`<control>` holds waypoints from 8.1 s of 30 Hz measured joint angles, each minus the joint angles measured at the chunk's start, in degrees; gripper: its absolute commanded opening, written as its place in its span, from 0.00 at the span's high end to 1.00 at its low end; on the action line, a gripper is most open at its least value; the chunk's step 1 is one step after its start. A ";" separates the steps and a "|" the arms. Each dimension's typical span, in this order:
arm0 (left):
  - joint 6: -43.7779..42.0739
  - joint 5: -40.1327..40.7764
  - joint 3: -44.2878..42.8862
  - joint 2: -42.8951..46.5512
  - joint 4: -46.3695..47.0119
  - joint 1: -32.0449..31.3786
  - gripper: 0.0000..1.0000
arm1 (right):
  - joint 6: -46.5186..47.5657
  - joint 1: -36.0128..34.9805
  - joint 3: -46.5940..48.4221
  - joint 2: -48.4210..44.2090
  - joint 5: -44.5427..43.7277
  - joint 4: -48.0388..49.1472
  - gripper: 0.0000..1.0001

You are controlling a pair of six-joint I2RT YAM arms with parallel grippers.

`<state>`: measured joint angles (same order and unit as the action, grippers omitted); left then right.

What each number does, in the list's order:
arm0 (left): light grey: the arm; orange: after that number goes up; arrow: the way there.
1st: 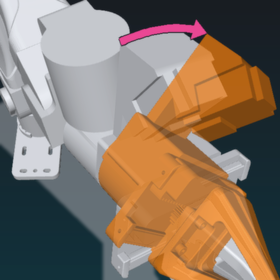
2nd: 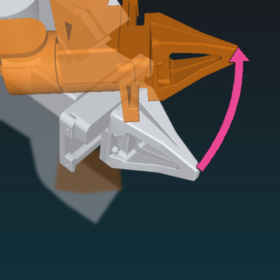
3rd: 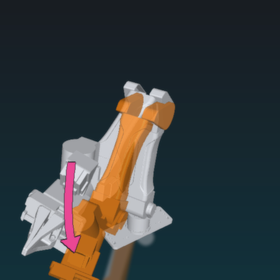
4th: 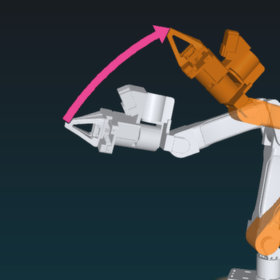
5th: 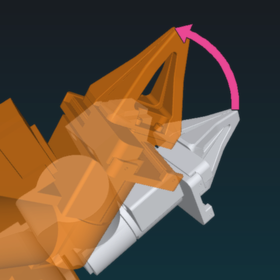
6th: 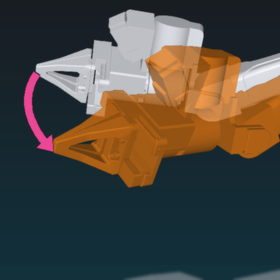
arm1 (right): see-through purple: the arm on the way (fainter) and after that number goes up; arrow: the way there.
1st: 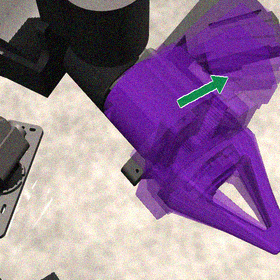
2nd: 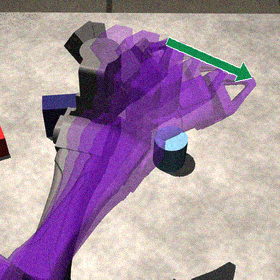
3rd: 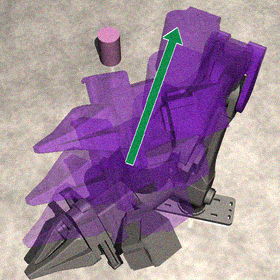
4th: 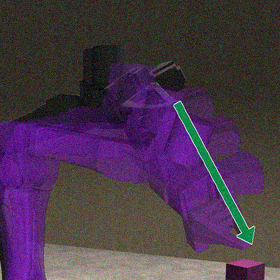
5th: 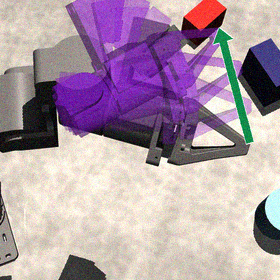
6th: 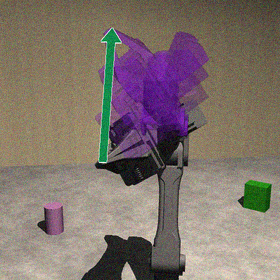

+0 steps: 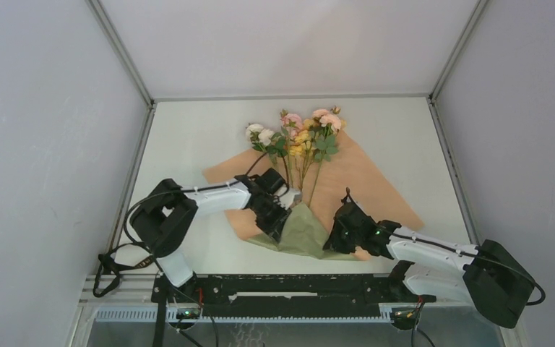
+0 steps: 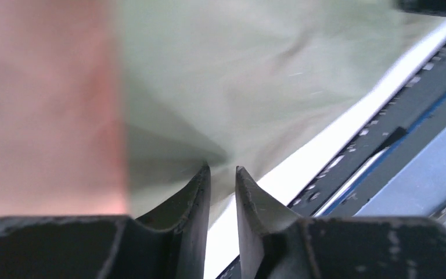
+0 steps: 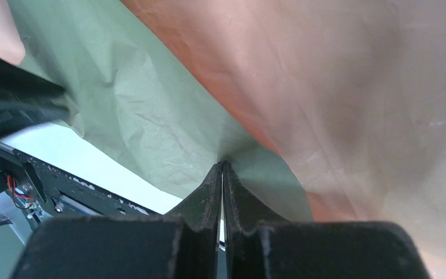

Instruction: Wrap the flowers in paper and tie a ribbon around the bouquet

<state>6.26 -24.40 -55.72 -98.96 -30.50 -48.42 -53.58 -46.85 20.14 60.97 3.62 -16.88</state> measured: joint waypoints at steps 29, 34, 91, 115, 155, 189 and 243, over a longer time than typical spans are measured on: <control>0.79 5.01 -5.77 10.38 2.01 -0.96 0.69 | 0.20 0.63 1.62 0.61 -0.07 -3.93 0.86; 1.31 3.91 -7.30 -2.75 7.61 -3.28 0.67 | 0.28 0.63 2.03 0.70 -0.33 -4.61 0.76; 4.35 3.21 -5.88 -6.19 14.99 -1.53 0.65 | -49.64 -7.89 9.01 4.15 -18.10 -28.17 1.00; 4.79 2.29 -7.87 -8.76 18.08 4.79 0.64 | -3.28 -19.54 23.74 16.41 -44.46 -25.70 0.27; 5.29 1.95 -7.89 -9.01 19.56 4.96 0.63 | -15.10 -10.56 4.22 2.75 -44.19 -4.92 1.00; 2.40 -5.57 -9.40 -1.25 12.41 21.46 0.29 | 57.61 -34.23 43.63 48.78 -44.26 -14.71 1.00; 24.65 -17.18 6.47 3.63 30.12 40.11 1.00 | 57.81 -36.52 43.43 44.35 -41.81 -17.18 0.42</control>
<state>30.92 -41.58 -49.25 -95.33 -0.38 -8.32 4.23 -83.37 63.57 105.32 -38.20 -34.06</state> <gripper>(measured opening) 0.005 0.547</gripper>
